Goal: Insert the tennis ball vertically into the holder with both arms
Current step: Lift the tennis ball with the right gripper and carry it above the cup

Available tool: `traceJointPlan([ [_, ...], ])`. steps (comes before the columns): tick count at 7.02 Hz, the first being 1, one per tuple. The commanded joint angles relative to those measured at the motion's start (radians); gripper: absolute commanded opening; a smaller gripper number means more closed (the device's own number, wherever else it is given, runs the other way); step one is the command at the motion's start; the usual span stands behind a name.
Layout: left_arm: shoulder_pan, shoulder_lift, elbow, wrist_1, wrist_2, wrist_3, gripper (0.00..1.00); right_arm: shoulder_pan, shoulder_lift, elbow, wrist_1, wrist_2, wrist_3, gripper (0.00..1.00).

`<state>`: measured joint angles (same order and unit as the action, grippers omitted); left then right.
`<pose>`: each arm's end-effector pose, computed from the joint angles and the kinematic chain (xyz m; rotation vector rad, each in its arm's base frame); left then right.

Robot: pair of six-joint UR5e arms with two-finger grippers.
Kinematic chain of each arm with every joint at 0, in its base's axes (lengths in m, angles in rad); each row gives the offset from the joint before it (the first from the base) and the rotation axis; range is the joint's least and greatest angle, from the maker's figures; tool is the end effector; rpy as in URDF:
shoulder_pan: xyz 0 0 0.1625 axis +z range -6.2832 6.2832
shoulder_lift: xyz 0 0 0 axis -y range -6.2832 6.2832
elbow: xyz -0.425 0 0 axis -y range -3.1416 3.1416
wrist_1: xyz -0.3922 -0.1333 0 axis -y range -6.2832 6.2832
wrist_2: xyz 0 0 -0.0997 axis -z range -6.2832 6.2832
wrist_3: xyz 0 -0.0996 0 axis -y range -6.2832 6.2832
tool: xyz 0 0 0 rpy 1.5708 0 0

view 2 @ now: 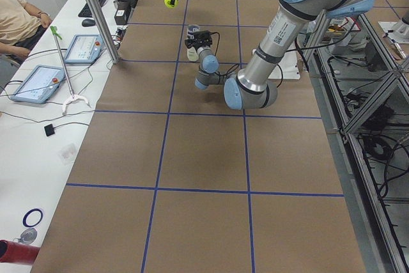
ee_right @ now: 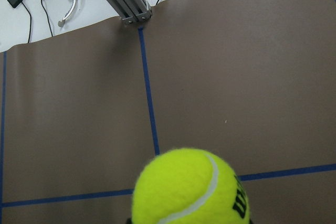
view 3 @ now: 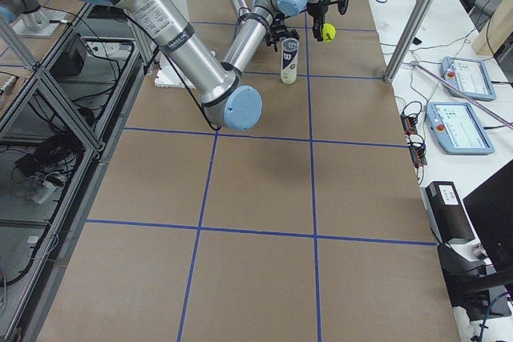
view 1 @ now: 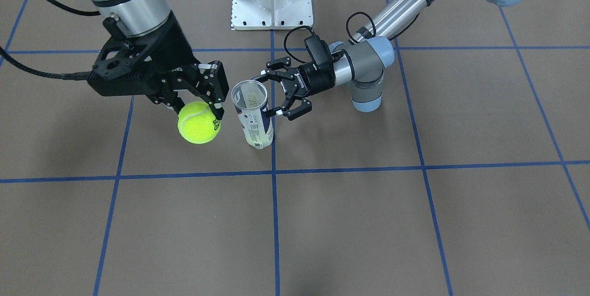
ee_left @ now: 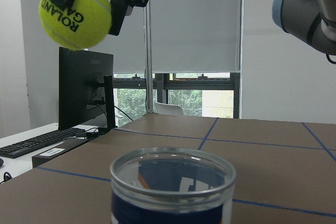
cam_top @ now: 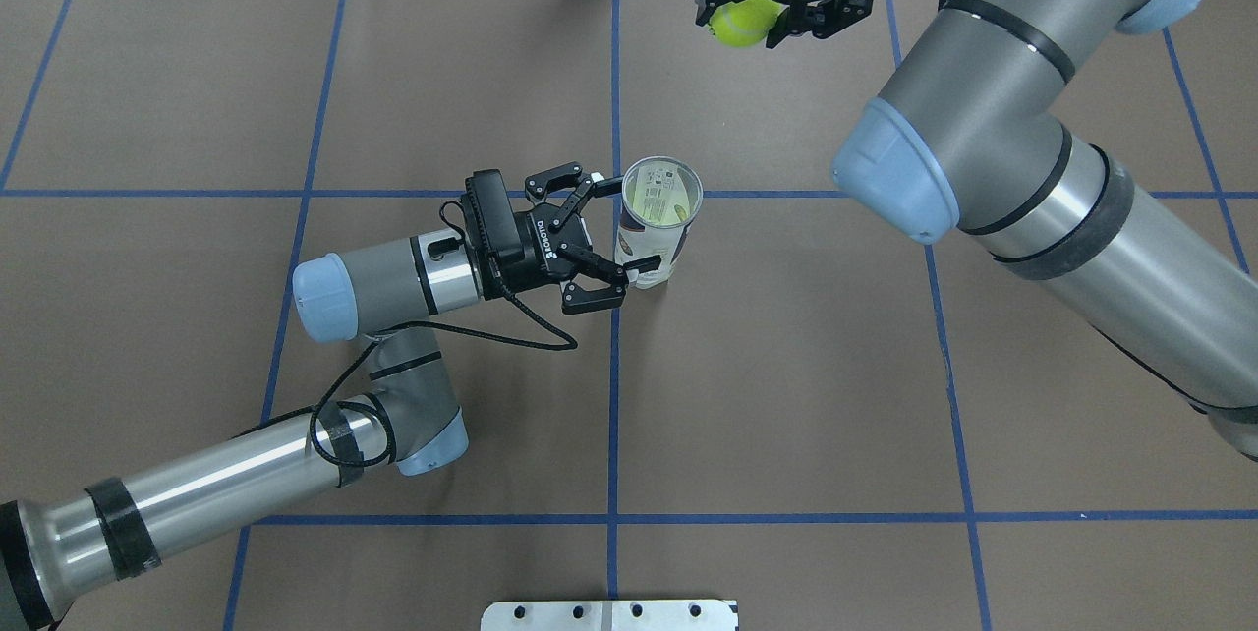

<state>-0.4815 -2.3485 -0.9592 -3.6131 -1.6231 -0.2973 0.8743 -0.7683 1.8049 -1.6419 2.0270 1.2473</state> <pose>0.5660 -0.4403 0.2612 1.7135 1.4623 0.4920 -0.3391 -0.5449 0.0892 0.1879 -1.0213 0.2805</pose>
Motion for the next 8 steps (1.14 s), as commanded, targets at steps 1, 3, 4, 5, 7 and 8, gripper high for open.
traceJointPlan([
  [1,-0.002,0.000,0.000,0.001,0.002,0.001,0.99,-0.055,0.020,0.023,-0.025,-0.031,0.035,0.00],
  [3,-0.002,0.000,0.000,0.002,0.000,0.001,0.99,-0.159,0.049,0.083,-0.161,-0.132,0.058,0.00],
  [4,-0.002,0.000,0.000,0.002,0.002,0.001,0.99,-0.185,0.049,0.106,-0.206,-0.143,0.073,0.00],
  [5,-0.002,0.000,0.000,0.002,0.002,0.003,0.99,-0.230,0.050,0.106,-0.237,-0.193,0.073,0.00],
  [7,-0.002,0.000,0.002,0.002,0.002,0.004,0.99,-0.264,0.049,0.106,-0.263,-0.224,0.073,0.00],
  [8,-0.002,0.000,0.002,0.004,0.002,0.004,0.99,-0.276,0.049,0.106,-0.285,-0.231,0.073,0.00],
])
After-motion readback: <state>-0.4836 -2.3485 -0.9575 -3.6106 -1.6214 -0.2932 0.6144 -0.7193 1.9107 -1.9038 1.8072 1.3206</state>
